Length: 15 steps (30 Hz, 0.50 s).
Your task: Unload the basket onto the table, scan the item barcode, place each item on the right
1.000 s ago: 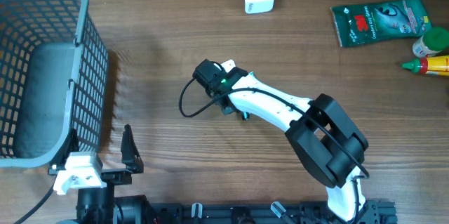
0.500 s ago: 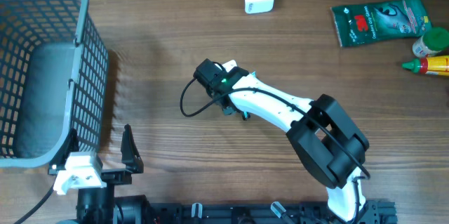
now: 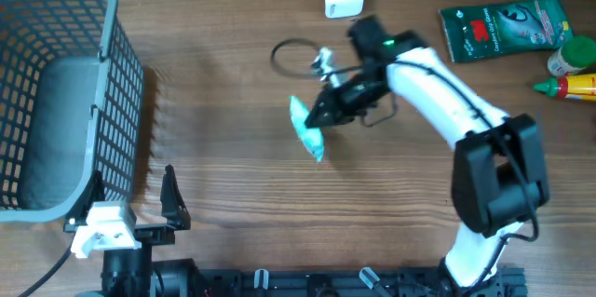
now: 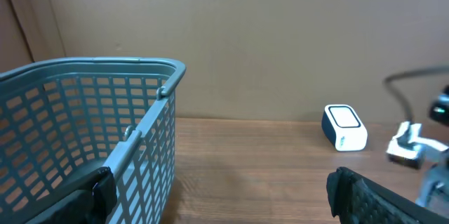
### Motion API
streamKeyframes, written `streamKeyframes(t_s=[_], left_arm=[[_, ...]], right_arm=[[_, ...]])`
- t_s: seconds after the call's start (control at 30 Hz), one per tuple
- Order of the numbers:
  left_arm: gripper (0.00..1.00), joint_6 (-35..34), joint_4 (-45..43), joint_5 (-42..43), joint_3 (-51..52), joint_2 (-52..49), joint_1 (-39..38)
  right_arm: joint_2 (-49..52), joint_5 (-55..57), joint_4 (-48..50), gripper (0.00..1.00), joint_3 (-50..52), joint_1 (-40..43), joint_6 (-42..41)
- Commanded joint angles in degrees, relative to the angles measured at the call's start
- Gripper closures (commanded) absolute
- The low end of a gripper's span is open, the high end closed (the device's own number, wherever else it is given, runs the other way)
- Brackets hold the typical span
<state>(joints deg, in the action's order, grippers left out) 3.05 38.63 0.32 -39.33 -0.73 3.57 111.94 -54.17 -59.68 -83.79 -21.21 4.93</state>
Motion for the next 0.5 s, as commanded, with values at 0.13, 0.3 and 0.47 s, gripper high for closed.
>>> streamKeyframes(t_s=[0.13,0.3,0.47], left_arm=[[0.00,-0.55,-0.15,-0.13,0.13,0.46,0.46],[0.00,-0.55,-0.15,-0.13,0.13,0.46,0.46],[0.00,-0.55,-0.15,-0.13,0.13,0.46,0.46]], right_arm=[[-1.25,-23.50,-0.92,0.96,6.49,3.39,28.68],[-1.25,-37.88,-1.05,0.96,9.73,3.06,55.56],[-1.25,-38.88,-0.31,0.96,9.92,1.20,59.67]])
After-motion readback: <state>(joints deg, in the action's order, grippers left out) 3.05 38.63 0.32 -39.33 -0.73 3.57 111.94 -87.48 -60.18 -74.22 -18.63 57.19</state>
